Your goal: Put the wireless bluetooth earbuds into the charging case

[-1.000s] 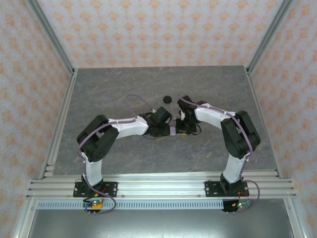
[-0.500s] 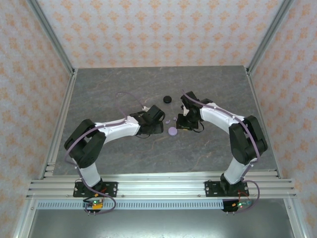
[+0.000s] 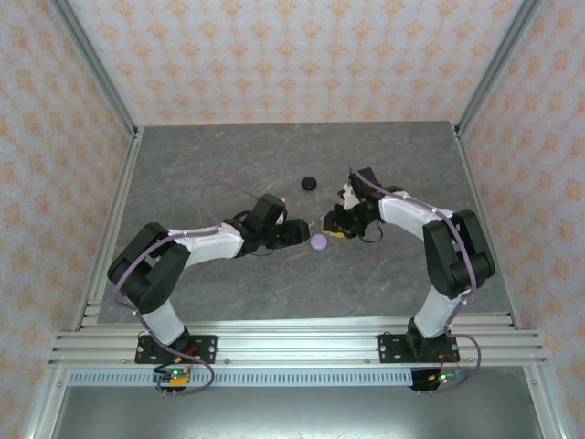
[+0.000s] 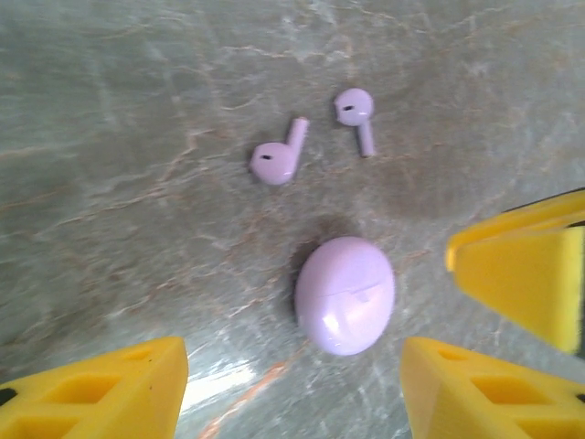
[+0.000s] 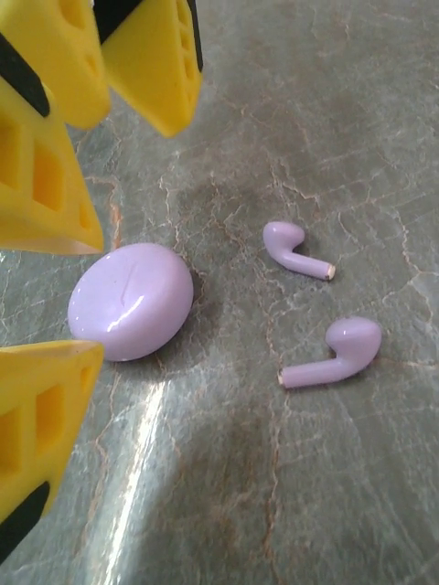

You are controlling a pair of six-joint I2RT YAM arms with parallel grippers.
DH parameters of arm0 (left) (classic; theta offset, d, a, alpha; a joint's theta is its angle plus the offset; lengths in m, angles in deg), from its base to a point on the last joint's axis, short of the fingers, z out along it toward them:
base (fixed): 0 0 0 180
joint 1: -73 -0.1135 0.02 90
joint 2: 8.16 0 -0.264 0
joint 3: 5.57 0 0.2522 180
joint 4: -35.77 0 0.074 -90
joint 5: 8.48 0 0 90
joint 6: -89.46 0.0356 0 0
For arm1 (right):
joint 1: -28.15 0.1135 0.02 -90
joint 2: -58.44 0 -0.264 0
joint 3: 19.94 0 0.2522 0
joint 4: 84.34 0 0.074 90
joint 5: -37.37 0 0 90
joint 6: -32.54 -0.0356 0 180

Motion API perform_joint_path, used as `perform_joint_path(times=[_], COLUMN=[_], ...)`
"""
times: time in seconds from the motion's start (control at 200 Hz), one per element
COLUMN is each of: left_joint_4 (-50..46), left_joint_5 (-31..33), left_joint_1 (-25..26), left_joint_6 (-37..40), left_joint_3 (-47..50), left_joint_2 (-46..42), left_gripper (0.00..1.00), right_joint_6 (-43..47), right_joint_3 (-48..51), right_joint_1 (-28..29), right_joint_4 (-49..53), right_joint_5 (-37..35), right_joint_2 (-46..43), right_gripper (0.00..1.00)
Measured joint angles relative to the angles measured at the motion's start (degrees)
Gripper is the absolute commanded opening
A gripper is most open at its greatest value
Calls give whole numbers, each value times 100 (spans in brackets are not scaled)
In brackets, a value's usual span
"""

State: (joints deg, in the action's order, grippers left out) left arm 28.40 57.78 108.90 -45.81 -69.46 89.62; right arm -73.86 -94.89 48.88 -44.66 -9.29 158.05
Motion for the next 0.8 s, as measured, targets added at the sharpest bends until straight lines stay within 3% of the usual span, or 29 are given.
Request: perform_joint_path(times=[0.801], left_joint_4=[334], left_joint_5=[-433], left_joint_1=[162], left_joint_6=[-192], left_joint_3=[-203], left_joint_2=[699], left_gripper=[52], right_joint_6=[-33], right_joint_3=[258], right_joint_1=[-31], right_joint_4=[-339], right_joint_5=[214], right_joint_2=[293], right_gripper=[26])
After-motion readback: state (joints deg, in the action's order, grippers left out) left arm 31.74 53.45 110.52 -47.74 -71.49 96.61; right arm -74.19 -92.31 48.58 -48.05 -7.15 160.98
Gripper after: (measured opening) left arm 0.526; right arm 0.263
